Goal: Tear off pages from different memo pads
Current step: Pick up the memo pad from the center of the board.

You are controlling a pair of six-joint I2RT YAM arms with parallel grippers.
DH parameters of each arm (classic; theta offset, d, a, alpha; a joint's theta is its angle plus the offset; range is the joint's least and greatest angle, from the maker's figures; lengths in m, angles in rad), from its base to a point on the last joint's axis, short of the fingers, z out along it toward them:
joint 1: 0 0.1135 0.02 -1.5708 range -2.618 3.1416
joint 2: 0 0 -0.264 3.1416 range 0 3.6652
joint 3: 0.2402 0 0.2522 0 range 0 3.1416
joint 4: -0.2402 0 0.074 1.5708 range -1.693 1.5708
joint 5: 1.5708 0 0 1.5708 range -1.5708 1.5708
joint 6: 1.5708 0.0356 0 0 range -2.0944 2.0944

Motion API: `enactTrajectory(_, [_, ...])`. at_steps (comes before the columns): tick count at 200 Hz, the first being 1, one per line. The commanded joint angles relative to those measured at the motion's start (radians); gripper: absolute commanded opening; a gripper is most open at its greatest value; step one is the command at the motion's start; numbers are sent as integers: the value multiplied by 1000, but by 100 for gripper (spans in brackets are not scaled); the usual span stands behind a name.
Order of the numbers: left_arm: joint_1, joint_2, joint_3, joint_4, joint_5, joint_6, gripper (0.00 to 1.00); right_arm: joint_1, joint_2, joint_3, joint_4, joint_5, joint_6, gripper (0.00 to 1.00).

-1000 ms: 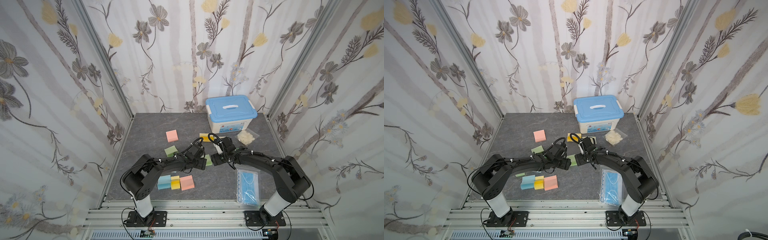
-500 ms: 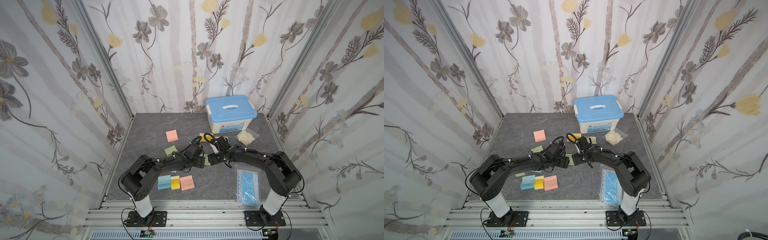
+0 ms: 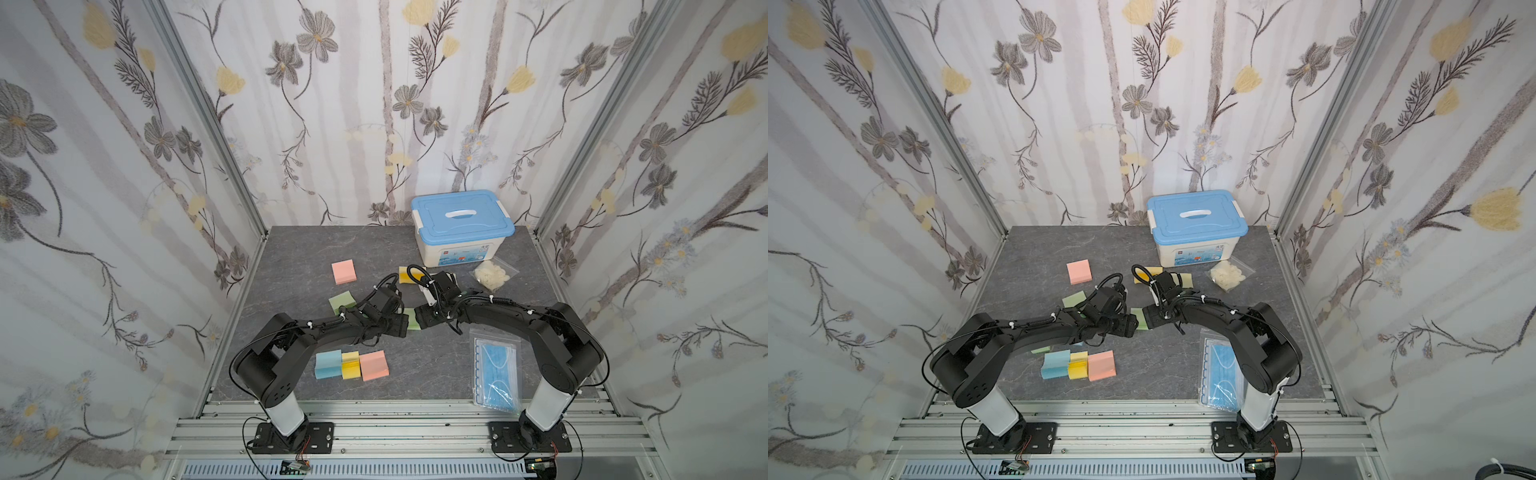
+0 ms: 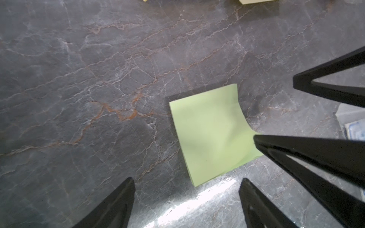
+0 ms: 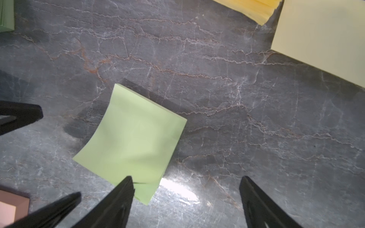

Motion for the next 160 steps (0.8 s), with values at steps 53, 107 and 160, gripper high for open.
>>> enactTrajectory(53, [1,48,13,37,25,13,85,0,38,30,8,38,9,86])
enactTrajectory(107, [8,102,59,-28,-44,-2,85,-2,58,39,8,40,17,86])
enactTrajectory(160, [20,128,80,-65,-74,-23,85,-1,6,15,9,-25,21,85])
